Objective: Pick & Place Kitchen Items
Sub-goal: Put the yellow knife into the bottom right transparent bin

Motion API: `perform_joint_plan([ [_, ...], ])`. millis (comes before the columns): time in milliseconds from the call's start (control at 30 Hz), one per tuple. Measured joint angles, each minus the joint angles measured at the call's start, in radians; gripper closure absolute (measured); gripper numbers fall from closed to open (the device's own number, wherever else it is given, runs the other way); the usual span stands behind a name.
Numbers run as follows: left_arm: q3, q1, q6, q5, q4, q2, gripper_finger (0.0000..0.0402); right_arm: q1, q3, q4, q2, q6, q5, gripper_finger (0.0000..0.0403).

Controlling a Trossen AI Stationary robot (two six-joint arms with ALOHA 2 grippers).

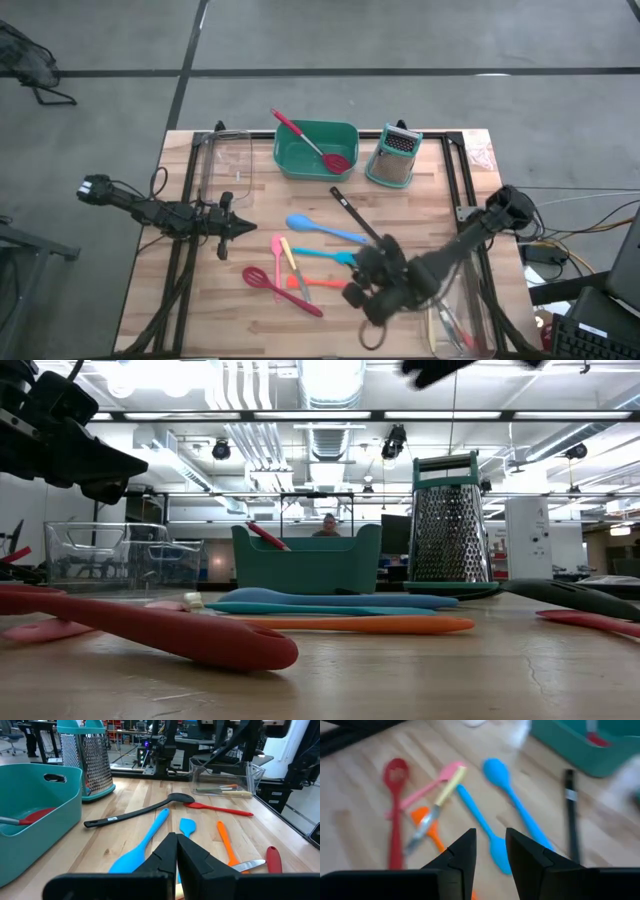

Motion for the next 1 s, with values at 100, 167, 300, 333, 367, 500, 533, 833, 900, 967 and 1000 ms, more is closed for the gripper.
perform_joint_plan([
  [100, 0.0, 0.0, 0.0, 0.0, 0.0, 0.0, 0.039, -0.058, -0.009, 0.197, 0.0, -0.163, -0.064, 0.0299],
  [167, 0.0, 0.0, 0.0, 0.0, 0.0, 0.0, 0.039, -0.092, -0.013, 0.305, 0.0, -0.248, -0.103, 0.0292],
  [300, 0.0, 0.0, 0.0, 0.0, 0.0, 0.0, 0.039, -0.148, -0.015, 0.431, 0.014, -0.328, -0.137, 0.0269],
  [333, 0.0, 0.0, 0.0, 0.0, 0.0, 0.0, 0.039, -0.162, -0.016, 0.441, 0.021, -0.33, -0.151, 0.0262],
  [367, 0.0, 0.0, 0.0, 0.0, 0.0, 0.0, 0.039, -0.176, -0.016, 0.458, 0.032, -0.33, -0.165, 0.0253],
  [500, 0.0, 0.0, 0.0, 0.0, 0.0, 0.001, 0.039, -0.226, -0.015, 0.521, 0.088, -0.326, -0.232, 0.0215],
  [533, 0.0, 0.0, 0.0, 0.0, 0.0, 0.0, 0.039, -0.233, -0.012, 0.531, 0.104, -0.326, -0.24, 0.0206],
  [833, 0.0, 0.0, 0.0, 0.0, 0.0, 0.0, 0.039, -0.296, 0.09, 0.562, 0.265, -0.33, -0.303, 0.0146],
  [900, 0.0, 0.0, 0.0, 0.0, 0.0, 0.0, 0.039, -0.309, 0.134, 0.558, 0.314, -0.351, -0.305, 0.0138],
  [967, 0.0, 0.0, 0.0, 0.0, 0.0, 0.0, 0.039, -0.323, 0.185, 0.551, 0.357, -0.373, -0.327, 0.0132],
  [1000, 0.0, 0.0, 0.0, 0.0, 0.0, 0.0, 0.039, -0.33, 0.209, 0.55, 0.374, -0.379, -0.348, 0.0129],
])
